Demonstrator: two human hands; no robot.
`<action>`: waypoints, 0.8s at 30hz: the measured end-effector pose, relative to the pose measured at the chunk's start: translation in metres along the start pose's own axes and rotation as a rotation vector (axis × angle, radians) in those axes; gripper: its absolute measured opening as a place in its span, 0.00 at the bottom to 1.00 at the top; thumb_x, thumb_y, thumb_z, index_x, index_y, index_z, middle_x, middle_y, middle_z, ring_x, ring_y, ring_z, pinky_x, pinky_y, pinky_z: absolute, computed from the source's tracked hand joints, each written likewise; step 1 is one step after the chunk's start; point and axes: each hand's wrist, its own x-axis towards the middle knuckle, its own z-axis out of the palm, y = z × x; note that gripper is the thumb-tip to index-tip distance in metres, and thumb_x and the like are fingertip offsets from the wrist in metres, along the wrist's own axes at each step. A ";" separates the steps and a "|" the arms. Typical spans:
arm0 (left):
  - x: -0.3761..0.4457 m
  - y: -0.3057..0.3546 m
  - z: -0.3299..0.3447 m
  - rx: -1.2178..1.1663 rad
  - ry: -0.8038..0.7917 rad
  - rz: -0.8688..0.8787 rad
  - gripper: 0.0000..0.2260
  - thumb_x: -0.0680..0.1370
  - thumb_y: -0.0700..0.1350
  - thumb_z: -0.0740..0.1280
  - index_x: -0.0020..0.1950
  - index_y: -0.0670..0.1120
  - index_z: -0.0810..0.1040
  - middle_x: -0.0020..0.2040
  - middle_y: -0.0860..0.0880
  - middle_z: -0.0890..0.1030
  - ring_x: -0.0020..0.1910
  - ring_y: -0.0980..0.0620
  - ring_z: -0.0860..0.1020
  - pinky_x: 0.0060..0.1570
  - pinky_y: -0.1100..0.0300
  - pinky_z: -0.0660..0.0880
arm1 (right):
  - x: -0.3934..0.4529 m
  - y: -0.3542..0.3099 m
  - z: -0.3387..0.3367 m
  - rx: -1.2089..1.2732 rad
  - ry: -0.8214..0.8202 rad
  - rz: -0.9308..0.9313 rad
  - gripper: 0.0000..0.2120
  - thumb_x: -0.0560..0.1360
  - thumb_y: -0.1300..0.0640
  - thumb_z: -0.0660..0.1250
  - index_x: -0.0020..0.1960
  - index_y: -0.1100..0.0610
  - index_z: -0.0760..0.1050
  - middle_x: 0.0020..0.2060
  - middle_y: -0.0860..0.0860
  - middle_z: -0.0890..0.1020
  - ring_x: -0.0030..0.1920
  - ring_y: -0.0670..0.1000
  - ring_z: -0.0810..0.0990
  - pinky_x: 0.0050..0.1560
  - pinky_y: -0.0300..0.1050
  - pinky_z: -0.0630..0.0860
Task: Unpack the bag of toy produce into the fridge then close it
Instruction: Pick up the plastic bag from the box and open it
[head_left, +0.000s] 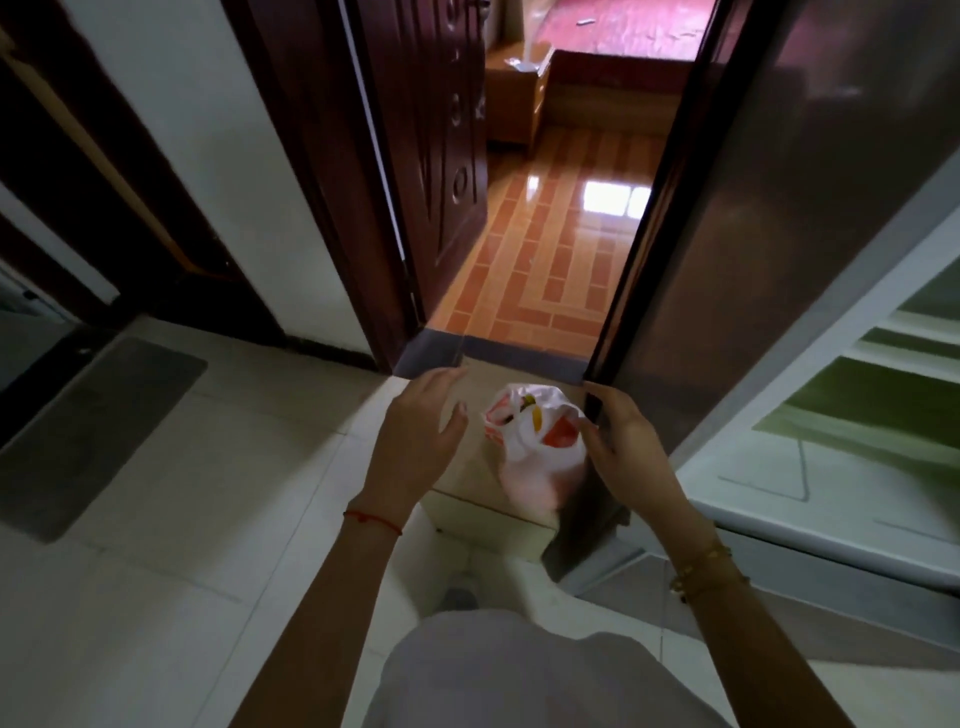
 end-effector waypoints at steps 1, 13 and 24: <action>0.010 -0.006 0.004 -0.011 -0.028 0.014 0.17 0.79 0.41 0.64 0.68 0.44 0.74 0.64 0.46 0.78 0.61 0.50 0.76 0.60 0.62 0.71 | 0.006 0.001 0.003 -0.002 0.017 0.020 0.19 0.80 0.58 0.63 0.70 0.57 0.68 0.63 0.53 0.75 0.59 0.52 0.77 0.60 0.45 0.73; 0.088 -0.042 0.066 -0.181 -0.351 0.088 0.11 0.79 0.43 0.65 0.61 0.45 0.77 0.55 0.49 0.79 0.52 0.51 0.77 0.52 0.59 0.75 | 0.066 0.022 0.039 -0.048 0.123 0.370 0.20 0.79 0.62 0.62 0.71 0.59 0.69 0.66 0.56 0.74 0.65 0.55 0.75 0.66 0.48 0.71; 0.105 -0.054 0.178 0.070 -0.490 0.023 0.17 0.77 0.45 0.68 0.66 0.46 0.75 0.60 0.47 0.77 0.59 0.47 0.73 0.58 0.55 0.73 | 0.098 0.078 0.074 -0.069 -0.085 0.506 0.17 0.79 0.56 0.63 0.68 0.55 0.72 0.63 0.53 0.78 0.65 0.53 0.76 0.66 0.47 0.71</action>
